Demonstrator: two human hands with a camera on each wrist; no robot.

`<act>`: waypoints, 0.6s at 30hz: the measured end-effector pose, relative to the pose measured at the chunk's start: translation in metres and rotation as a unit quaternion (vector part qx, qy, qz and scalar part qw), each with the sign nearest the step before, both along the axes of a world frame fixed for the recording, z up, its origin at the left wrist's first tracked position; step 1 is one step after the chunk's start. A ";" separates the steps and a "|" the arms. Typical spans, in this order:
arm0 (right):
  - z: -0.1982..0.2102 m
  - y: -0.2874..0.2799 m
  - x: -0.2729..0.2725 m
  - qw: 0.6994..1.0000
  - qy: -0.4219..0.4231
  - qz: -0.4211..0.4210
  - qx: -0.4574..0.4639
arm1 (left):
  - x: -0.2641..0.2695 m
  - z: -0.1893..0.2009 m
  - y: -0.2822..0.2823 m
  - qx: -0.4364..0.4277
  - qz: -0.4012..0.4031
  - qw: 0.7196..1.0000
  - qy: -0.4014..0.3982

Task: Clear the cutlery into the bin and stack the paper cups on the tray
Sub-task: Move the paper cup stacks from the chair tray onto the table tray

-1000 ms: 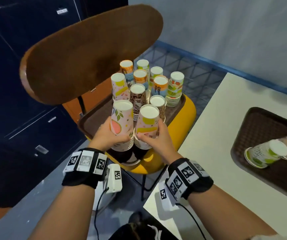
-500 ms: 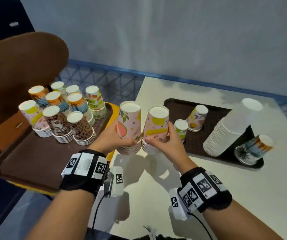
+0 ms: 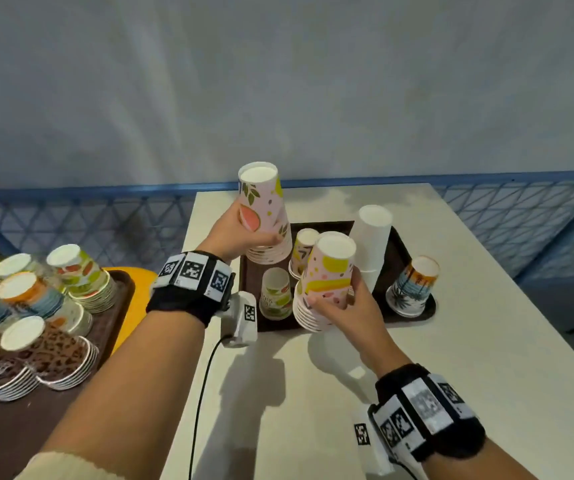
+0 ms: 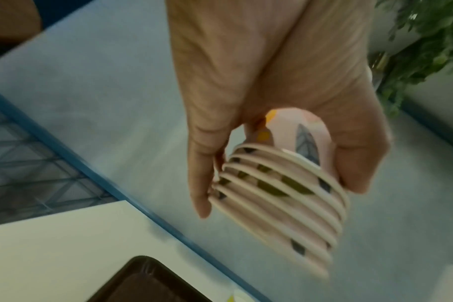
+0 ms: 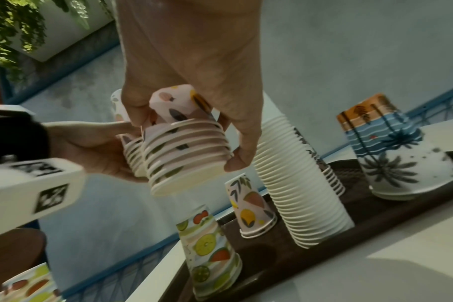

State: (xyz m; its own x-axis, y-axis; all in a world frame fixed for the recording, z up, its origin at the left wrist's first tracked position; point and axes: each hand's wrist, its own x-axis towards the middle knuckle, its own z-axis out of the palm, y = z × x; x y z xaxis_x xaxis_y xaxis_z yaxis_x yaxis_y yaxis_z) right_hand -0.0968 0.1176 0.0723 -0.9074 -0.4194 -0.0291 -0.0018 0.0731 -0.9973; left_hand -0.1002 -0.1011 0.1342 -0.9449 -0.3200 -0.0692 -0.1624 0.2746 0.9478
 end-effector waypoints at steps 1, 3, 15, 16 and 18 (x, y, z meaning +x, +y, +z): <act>-0.002 0.003 0.000 1.000 -0.004 -0.009 0.000 | -0.015 0.000 0.000 -0.009 0.009 1.000 0.007; -0.007 0.008 0.000 1.000 -0.012 -0.023 0.002 | -0.043 -0.006 0.003 -0.033 0.011 0.999 0.005; -0.012 0.023 0.001 0.998 -0.022 -0.055 0.015 | -0.121 -0.061 0.026 -0.124 -0.029 0.986 -0.108; -0.011 0.022 0.002 0.998 -0.019 -0.054 0.018 | -0.121 -0.064 0.025 -0.119 -0.036 0.985 -0.118; -0.011 0.019 0.003 0.998 -0.013 -0.056 0.020 | -0.116 -0.070 0.024 -0.114 -0.043 0.982 -0.141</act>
State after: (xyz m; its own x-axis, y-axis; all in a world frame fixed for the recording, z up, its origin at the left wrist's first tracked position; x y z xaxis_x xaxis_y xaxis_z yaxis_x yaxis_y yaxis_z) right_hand -0.0942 0.1370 0.0610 -0.9470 -0.3142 -0.0674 0.0340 0.1107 -0.9933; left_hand -0.2164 -0.0774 0.0643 -0.9229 -0.2773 -0.2671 -0.3760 0.4995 0.7805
